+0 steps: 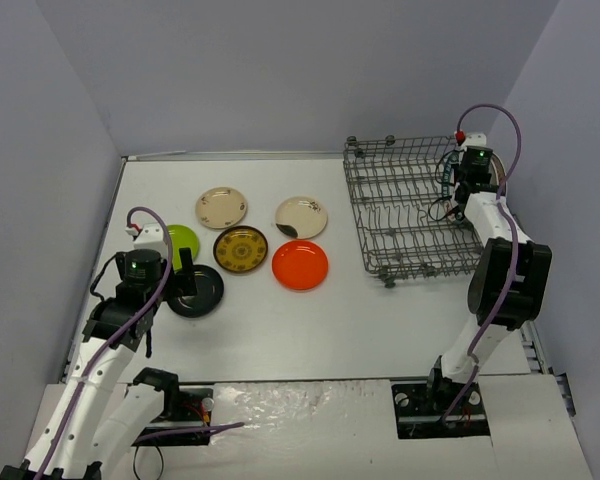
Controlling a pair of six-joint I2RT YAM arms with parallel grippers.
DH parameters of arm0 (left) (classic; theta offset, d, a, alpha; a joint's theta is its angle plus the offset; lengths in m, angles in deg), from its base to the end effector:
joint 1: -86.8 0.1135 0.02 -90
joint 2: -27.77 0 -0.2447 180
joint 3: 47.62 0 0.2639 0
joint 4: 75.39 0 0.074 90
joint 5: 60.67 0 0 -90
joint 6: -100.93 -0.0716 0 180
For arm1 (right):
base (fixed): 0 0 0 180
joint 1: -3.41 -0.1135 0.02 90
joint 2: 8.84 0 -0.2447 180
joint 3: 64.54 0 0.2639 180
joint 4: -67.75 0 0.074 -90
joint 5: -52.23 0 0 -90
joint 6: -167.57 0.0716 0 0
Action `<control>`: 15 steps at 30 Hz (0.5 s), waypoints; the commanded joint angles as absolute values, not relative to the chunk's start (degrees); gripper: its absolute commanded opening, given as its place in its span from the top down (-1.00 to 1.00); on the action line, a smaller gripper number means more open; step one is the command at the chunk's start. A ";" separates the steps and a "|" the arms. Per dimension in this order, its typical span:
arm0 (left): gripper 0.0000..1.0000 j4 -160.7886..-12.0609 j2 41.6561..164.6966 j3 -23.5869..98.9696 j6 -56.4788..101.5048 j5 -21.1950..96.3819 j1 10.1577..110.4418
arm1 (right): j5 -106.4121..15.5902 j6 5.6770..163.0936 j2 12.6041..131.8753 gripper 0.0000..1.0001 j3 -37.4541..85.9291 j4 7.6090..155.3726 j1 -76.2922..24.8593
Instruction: Load the plates into the dish rack
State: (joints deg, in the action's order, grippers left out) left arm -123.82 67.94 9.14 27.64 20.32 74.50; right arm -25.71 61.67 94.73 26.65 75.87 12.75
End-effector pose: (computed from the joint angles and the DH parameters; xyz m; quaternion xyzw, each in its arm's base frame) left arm 0.2065 -0.0335 0.2703 -0.0717 0.8691 -0.0549 0.4863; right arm 0.4614 -0.0911 0.2444 0.0130 0.8192 -0.2081 0.5343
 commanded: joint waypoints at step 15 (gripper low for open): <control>-0.94 -120.46 68.35 11.05 27.02 20.72 74.85 | -27.39 65.19 88.76 -0.05 26.05 71.69 12.77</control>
